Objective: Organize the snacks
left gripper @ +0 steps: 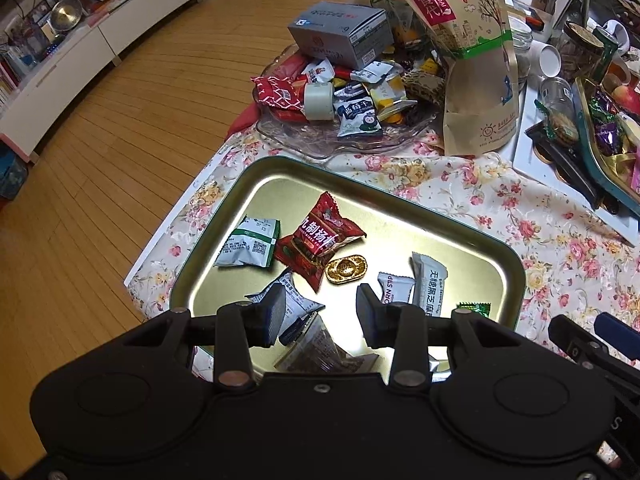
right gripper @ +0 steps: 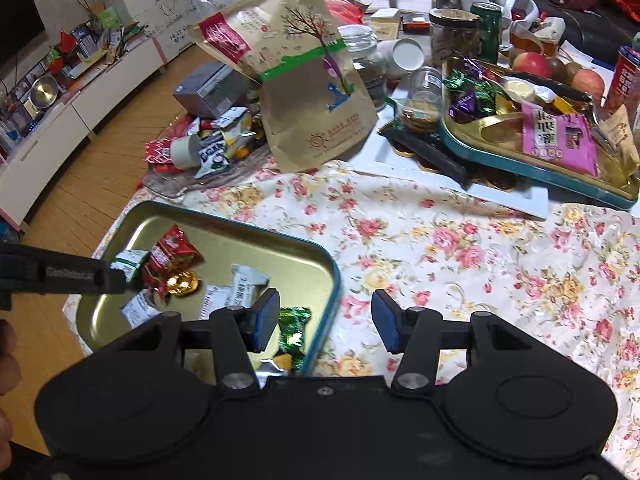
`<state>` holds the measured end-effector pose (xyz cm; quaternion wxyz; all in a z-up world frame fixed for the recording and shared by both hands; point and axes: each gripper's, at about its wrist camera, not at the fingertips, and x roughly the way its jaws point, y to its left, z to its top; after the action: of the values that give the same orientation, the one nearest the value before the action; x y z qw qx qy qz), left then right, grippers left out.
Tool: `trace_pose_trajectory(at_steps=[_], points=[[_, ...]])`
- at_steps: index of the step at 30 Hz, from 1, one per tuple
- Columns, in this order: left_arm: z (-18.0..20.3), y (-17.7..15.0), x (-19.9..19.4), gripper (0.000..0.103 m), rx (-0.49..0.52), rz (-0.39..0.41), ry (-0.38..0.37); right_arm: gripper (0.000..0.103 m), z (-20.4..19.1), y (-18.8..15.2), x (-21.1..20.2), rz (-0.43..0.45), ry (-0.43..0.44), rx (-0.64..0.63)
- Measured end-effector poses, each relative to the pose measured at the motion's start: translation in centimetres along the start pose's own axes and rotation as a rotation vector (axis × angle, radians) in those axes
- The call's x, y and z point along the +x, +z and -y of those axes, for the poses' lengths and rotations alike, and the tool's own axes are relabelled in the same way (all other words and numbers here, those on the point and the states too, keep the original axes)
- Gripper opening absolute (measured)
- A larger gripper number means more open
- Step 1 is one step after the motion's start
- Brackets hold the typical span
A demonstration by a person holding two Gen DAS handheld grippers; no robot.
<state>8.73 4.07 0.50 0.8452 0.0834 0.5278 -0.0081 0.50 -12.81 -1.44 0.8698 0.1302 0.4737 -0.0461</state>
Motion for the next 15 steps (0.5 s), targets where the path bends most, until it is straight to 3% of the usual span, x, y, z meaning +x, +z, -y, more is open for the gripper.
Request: trace_pose_trajectory(at_steps=[15], points=[[0.9,-1.0,0.9,0.047,0.054,-0.019,0.013,0.054,0.8,-0.8,1.1,-0.053,-0.018,0.005]])
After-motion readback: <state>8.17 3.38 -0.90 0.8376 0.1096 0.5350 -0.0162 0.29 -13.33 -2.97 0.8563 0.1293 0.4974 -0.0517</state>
